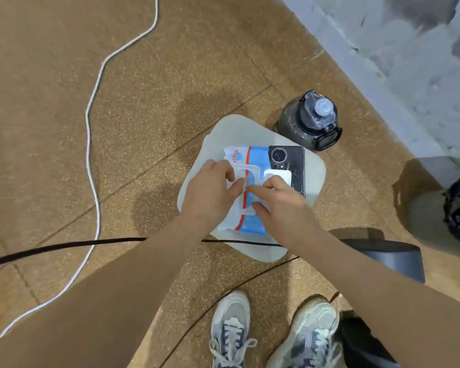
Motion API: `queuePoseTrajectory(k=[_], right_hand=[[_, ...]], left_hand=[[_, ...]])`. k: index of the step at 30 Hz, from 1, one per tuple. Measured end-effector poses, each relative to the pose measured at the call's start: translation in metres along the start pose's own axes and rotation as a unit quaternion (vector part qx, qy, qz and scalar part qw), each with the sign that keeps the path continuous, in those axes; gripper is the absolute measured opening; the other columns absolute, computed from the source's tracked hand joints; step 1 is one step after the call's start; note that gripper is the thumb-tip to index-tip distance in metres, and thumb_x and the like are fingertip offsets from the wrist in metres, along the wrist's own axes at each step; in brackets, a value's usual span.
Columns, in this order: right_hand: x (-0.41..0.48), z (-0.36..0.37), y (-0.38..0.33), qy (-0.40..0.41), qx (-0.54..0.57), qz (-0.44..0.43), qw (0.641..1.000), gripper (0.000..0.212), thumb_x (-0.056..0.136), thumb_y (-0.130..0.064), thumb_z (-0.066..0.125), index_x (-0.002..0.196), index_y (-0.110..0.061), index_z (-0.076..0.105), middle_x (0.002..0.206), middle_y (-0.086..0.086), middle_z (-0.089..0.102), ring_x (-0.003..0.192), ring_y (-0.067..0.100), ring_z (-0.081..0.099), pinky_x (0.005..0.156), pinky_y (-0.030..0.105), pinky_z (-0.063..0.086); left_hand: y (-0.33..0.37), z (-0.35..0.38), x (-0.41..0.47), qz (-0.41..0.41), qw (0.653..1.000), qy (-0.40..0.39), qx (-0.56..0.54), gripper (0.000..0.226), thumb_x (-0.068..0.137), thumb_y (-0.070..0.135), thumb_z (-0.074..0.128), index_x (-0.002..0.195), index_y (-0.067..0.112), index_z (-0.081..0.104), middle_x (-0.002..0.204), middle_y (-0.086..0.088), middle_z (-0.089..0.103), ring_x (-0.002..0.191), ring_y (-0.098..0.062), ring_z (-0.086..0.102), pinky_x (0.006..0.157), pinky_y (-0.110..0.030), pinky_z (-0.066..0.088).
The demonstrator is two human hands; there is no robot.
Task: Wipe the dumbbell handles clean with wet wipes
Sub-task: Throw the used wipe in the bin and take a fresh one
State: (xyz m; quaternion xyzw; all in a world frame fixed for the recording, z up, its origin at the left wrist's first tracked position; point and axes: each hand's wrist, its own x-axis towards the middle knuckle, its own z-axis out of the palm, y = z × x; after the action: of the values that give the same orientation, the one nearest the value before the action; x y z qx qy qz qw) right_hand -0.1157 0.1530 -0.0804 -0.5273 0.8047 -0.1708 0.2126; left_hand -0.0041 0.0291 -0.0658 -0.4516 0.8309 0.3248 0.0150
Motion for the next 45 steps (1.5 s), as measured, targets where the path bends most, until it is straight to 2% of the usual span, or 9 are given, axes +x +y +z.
queuePoseTrajectory(k=[3,6,10,18,22,28,35,41,45], right_hand=[[0.010,0.001,-0.011,-0.034,0.001,0.051,0.998,0.033,0.093,-0.026,0.057,0.126,-0.023,0.063,0.097,0.006,0.053,0.082,0.028,0.060,0.067,0.037,0.051],[0.024,0.000,-0.013,-0.077,-0.038,0.103,0.991,0.030,0.099,-0.030,0.046,0.125,-0.027,0.061,0.103,0.004,0.051,0.097,0.026,0.057,0.072,0.035,0.045],[0.040,0.009,-0.015,-0.051,-0.113,0.067,0.990,0.016,0.095,-0.020,0.051,0.094,-0.012,0.064,0.095,0.004,0.051,0.090,0.029,0.057,0.060,0.029,0.032],[0.055,0.006,-0.041,-0.159,-0.274,-0.017,0.948,0.018,0.089,-0.003,0.049,0.103,-0.005,0.061,0.103,0.010,0.053,0.101,0.033,0.057,0.064,0.033,0.033],[0.052,0.005,-0.024,-0.134,-0.183,-0.021,0.974,0.013,0.085,-0.003,0.053,0.095,-0.008,0.061,0.088,0.005,0.038,0.083,0.034,0.055,0.058,0.036,0.037],[0.037,-0.002,-0.009,-0.075,0.034,0.013,0.997,0.020,0.081,0.009,0.050,0.079,-0.009,0.058,0.092,0.008,0.050,0.076,0.027,0.055,0.072,0.042,0.046],[0.025,-0.011,-0.004,-0.095,0.190,0.105,0.972,0.014,0.096,-0.005,0.048,0.088,-0.013,0.056,0.093,0.003,0.052,0.078,0.012,0.048,0.067,0.007,0.035],[0.022,-0.014,-0.003,-0.081,0.241,0.125,0.959,0.015,0.097,-0.006,0.050,0.086,-0.013,0.057,0.082,-0.001,0.051,0.070,-0.002,0.048,0.067,0.016,0.038],[0.014,-0.017,-0.006,-0.070,0.333,0.205,0.918,0.019,0.099,-0.009,0.047,0.083,-0.017,0.055,0.080,0.002,0.058,0.070,0.006,0.055,0.069,0.023,0.045]], left_hand=[[-0.003,0.005,0.003,-0.062,0.995,-0.005,-0.073,0.030,0.091,0.039,0.062,0.068,0.020,0.058,0.072,-0.001,0.059,0.062,-0.012,0.051,0.054,-0.022,0.030],[-0.011,0.009,-0.004,-0.046,0.994,-0.046,-0.087,0.007,0.088,0.027,0.067,0.091,0.026,0.073,0.098,0.001,0.050,0.085,-0.013,0.053,0.070,-0.012,0.032],[-0.021,0.015,-0.015,-0.011,0.996,-0.065,-0.055,0.019,0.089,0.021,0.067,0.106,0.023,0.074,0.107,0.006,0.039,0.093,-0.013,0.053,0.077,-0.010,0.028],[-0.029,0.021,-0.025,-0.037,0.995,-0.035,-0.087,0.012,0.090,0.018,0.065,0.101,0.019,0.070,0.104,0.005,0.043,0.087,-0.016,0.055,0.079,-0.022,0.041],[-0.028,0.018,-0.027,0.025,0.999,-0.037,-0.014,0.025,0.092,0.021,0.060,0.116,0.027,0.062,0.114,0.003,0.044,0.096,-0.017,0.053,0.076,-0.034,0.047],[-0.022,0.016,-0.025,0.047,0.997,-0.058,0.024,0.042,0.094,0.031,0.054,0.136,0.033,0.053,0.121,0.002,0.044,0.114,-0.018,0.047,0.083,-0.034,0.047],[-0.010,0.015,-0.021,0.042,0.990,-0.069,0.112,0.036,0.091,0.050,0.054,0.122,0.032,0.059,0.111,0.002,0.046,0.100,-0.023,0.057,0.075,-0.034,0.037],[-0.012,0.023,-0.023,-0.034,0.993,-0.054,-0.099,0.026,0.085,0.037,0.071,0.109,0.026,0.071,0.099,0.003,0.053,0.091,-0.014,0.056,0.074,-0.022,0.038],[-0.005,0.028,-0.023,-0.068,0.984,-0.018,-0.163,0.019,0.083,0.032,0.075,0.102,0.027,0.072,0.094,0.001,0.054,0.080,-0.012,0.053,0.068,-0.017,0.033]])
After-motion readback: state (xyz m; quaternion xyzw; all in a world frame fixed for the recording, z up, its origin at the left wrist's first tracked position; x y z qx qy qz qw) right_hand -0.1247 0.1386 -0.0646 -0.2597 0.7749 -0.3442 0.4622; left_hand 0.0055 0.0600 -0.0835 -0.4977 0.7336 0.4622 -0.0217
